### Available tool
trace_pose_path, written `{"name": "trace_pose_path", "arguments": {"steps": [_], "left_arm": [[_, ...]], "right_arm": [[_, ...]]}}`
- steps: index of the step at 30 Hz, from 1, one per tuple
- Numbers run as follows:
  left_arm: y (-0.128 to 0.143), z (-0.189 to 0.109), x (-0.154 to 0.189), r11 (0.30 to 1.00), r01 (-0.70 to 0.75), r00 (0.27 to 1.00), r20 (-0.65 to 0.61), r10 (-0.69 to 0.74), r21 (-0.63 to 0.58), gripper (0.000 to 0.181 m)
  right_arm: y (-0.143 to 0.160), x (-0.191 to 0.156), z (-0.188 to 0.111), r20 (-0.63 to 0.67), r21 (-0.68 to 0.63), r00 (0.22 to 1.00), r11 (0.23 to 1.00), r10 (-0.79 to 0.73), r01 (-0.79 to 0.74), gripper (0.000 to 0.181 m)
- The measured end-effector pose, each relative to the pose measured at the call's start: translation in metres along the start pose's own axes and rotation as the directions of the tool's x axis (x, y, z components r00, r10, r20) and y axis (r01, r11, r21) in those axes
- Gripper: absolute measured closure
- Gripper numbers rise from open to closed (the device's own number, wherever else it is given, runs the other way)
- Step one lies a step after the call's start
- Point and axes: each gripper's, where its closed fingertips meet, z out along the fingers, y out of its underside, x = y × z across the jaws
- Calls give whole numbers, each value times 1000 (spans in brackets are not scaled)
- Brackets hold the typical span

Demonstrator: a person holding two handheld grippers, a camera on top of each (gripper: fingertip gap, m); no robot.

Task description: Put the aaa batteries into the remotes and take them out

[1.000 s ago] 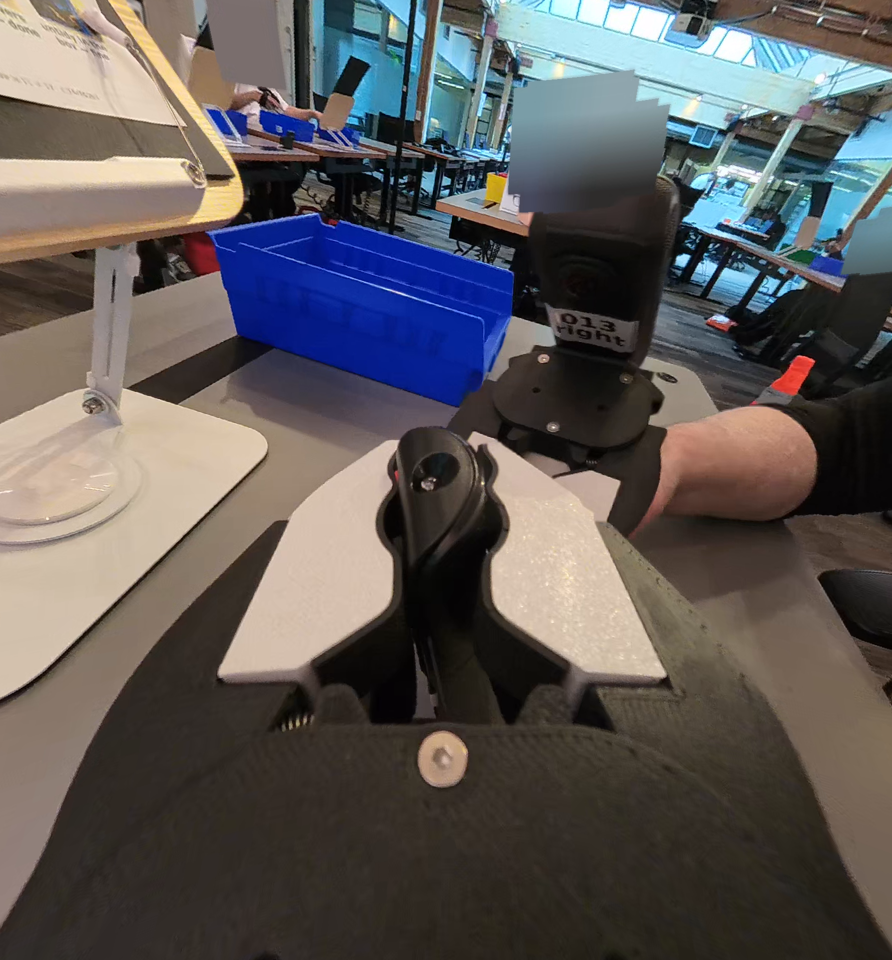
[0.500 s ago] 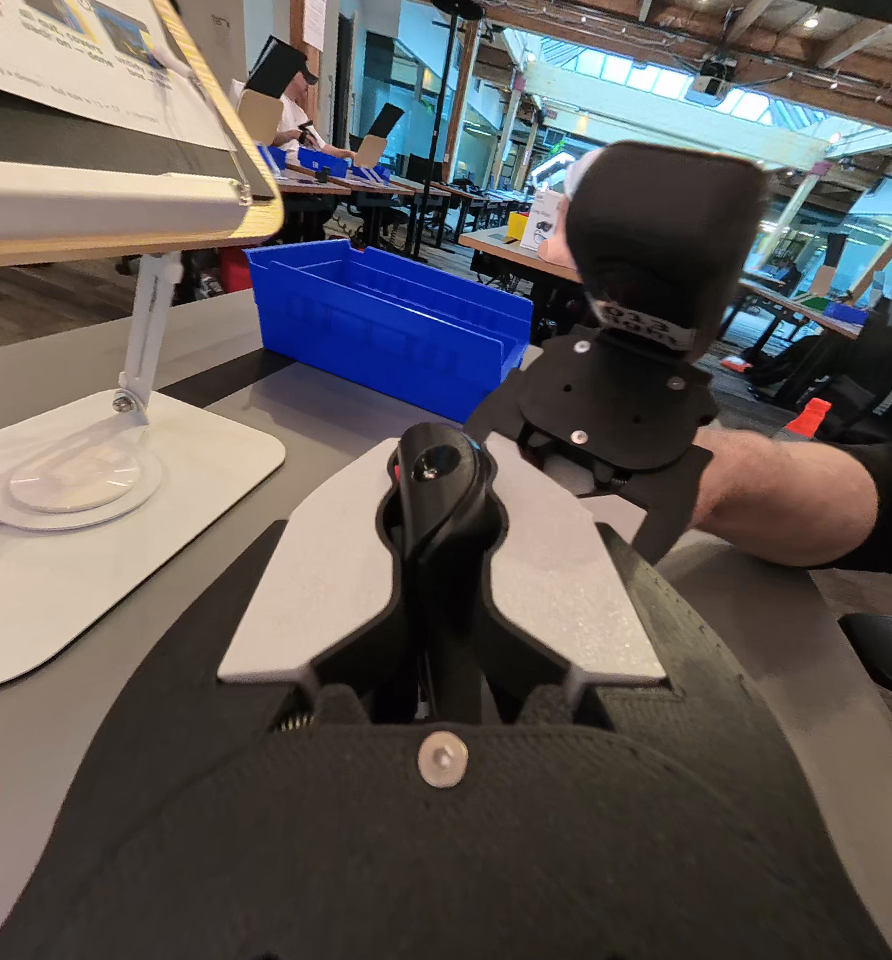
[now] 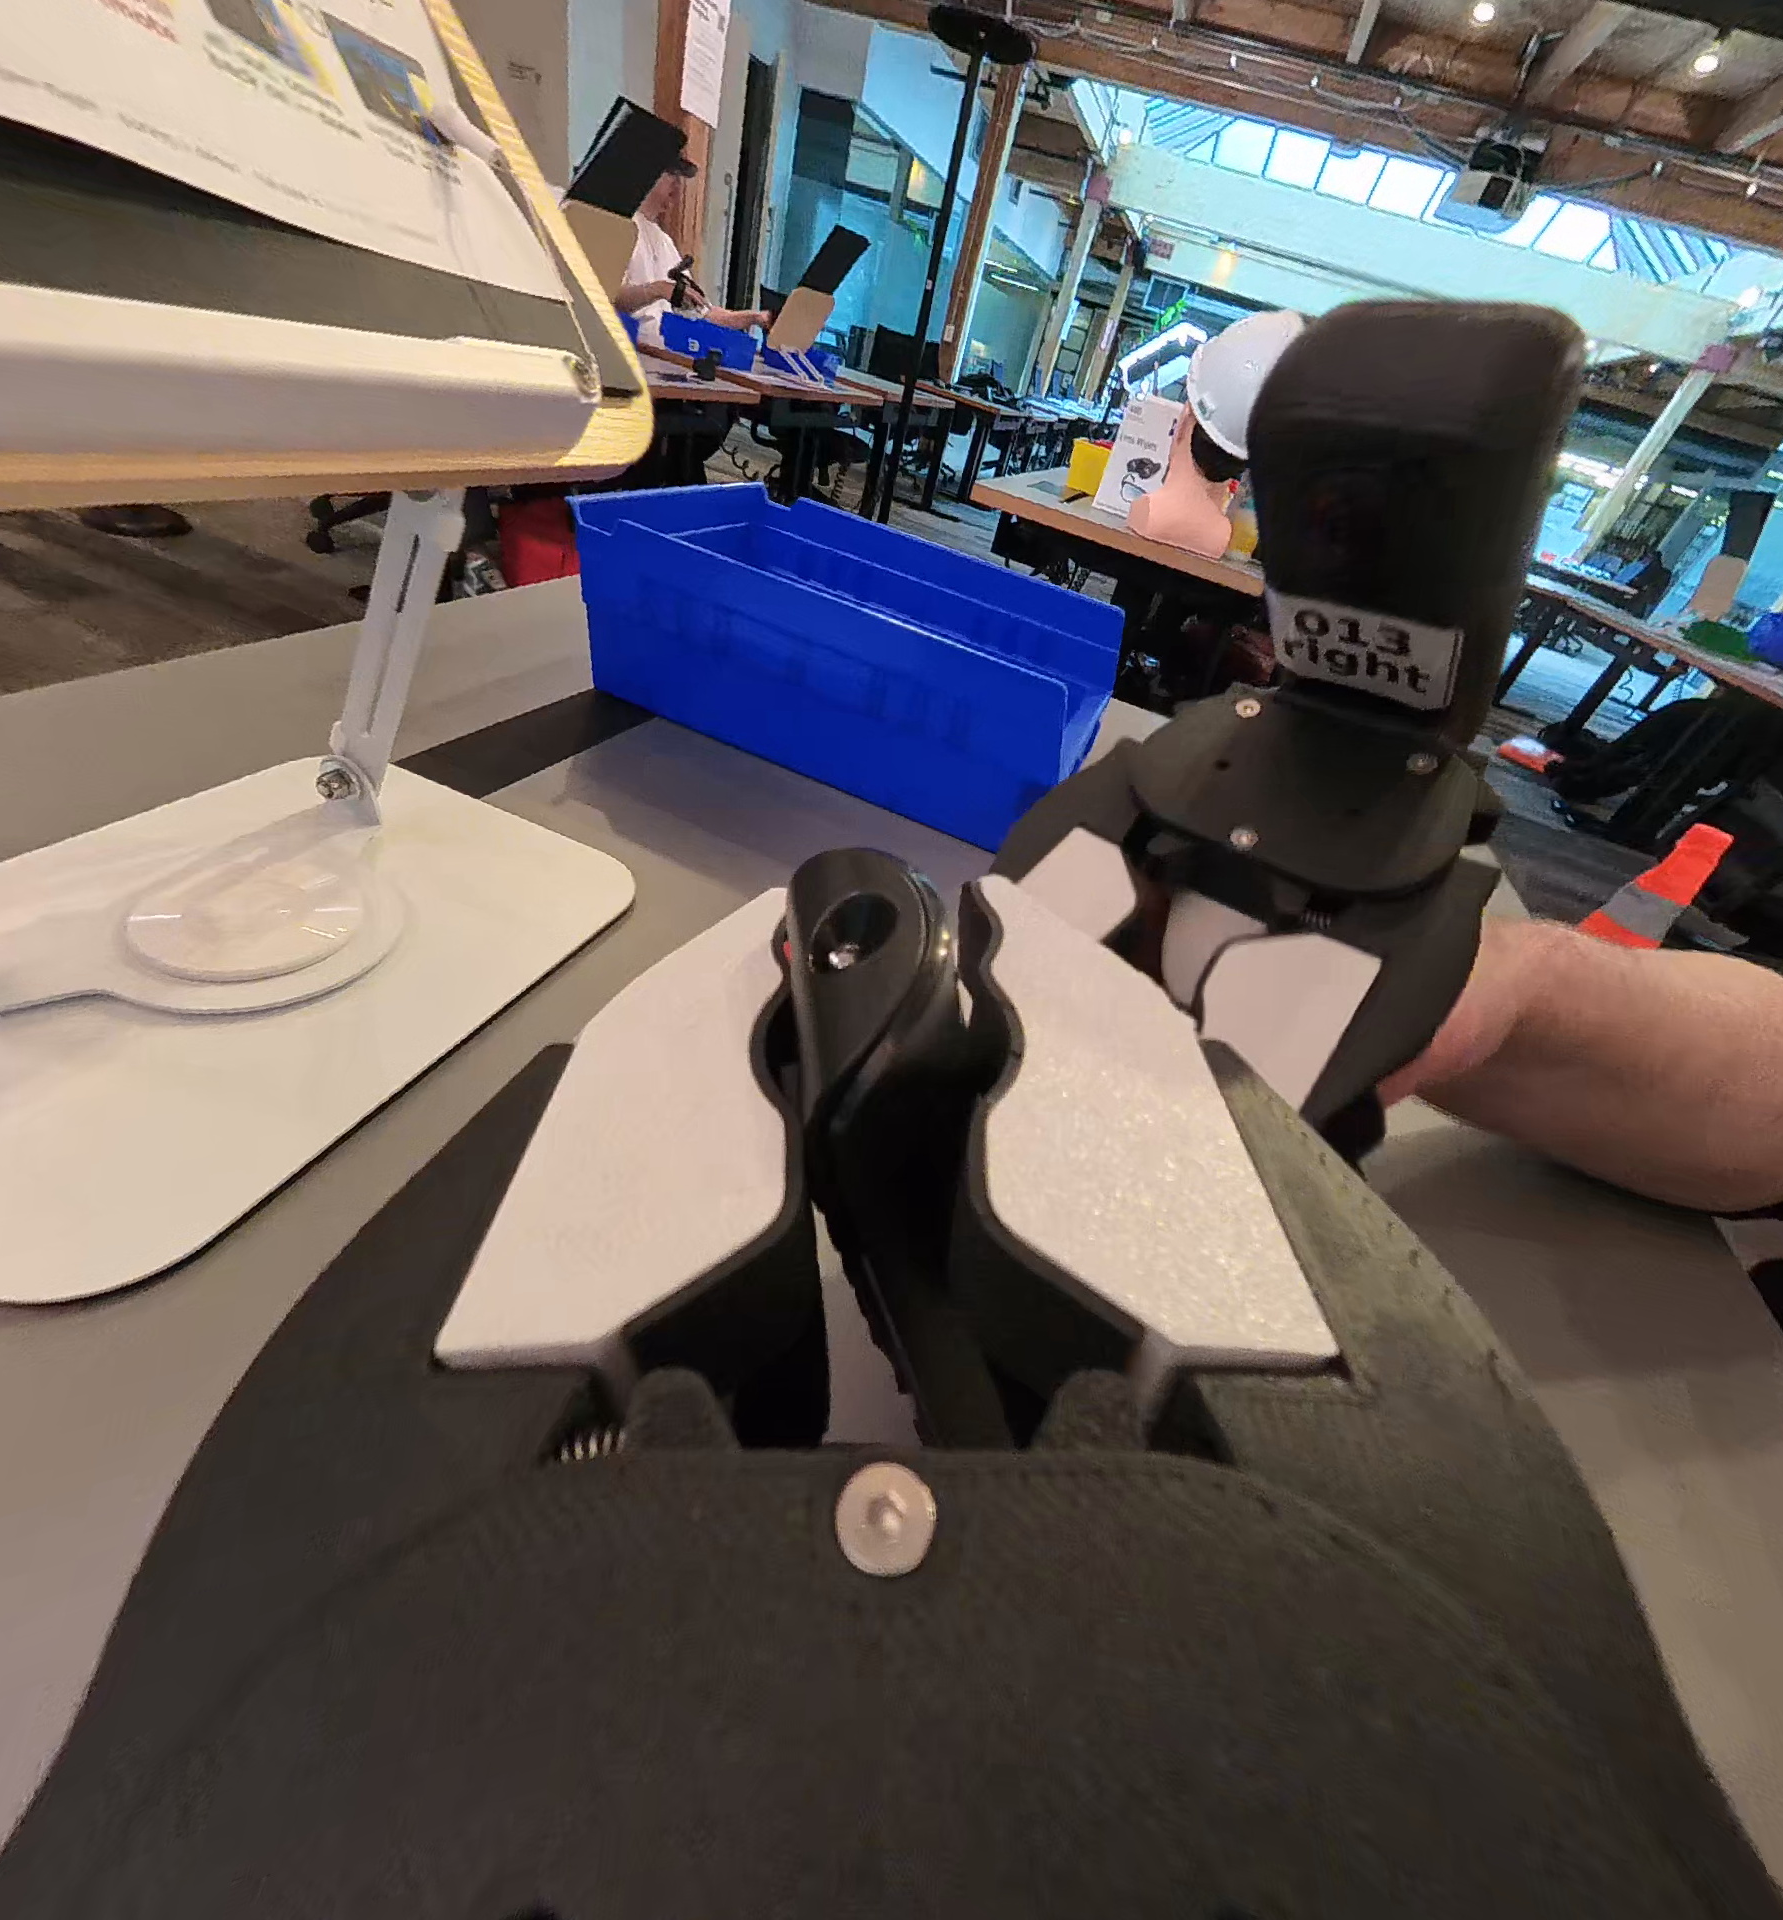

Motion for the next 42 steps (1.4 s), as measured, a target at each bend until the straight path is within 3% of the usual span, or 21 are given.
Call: {"name": "trace_pose_path", "arguments": {"steps": [4, 10, 14, 21, 28, 30, 33, 37, 42], "left_arm": [[-1, 1, 3, 1000, 6, 1000, -13, -6, 11, 154], [-6, 2, 16, 1000, 11, 995, -102, -9, 23, 154], [-7, 1, 21, 994, 100, 979, -179, -92, 34, 154], [-3, -3, 35, 988, 149, 940, -305, -150, -27, 153], [-7, -16, 29, 995, 69, 967, -239, -83, -67, 154], [-7, -16, 22, 997, 27, 985, -169, -39, -71, 156], [-10, -16, 20, 998, -4, 992, -123, -4, -64, 158], [-10, -8, 29, 993, -91, 992, -93, 84, -81, 157], [-11, -3, 33, 977, -181, 983, -33, 178, -115, 157]], "right_arm": [[-5, -5, 1, 12, 28, 1000, 1000, 0, 0, 149], [-11, -2, -6, 104, 113, 986, 983, 132, -144, 134], [-5, -8, -1, 146, 98, 985, 989, 94, -108, 155], [4, -17, 2, 261, 75, 964, 995, 51, -73, 161], [6, -19, -2, 285, 63, 957, 998, -45, 29, 161], [4, -15, -3, 276, 82, 960, 996, -45, 23, 161], [-1, -4, -5, 220, 110, 976, 993, 5, -30, 157], [-16, -2, -10, 234, 152, 960, 970, 153, -191, 131], [-16, -4, -10, 271, 139, 926, 941, 262, -307, 134]]}}
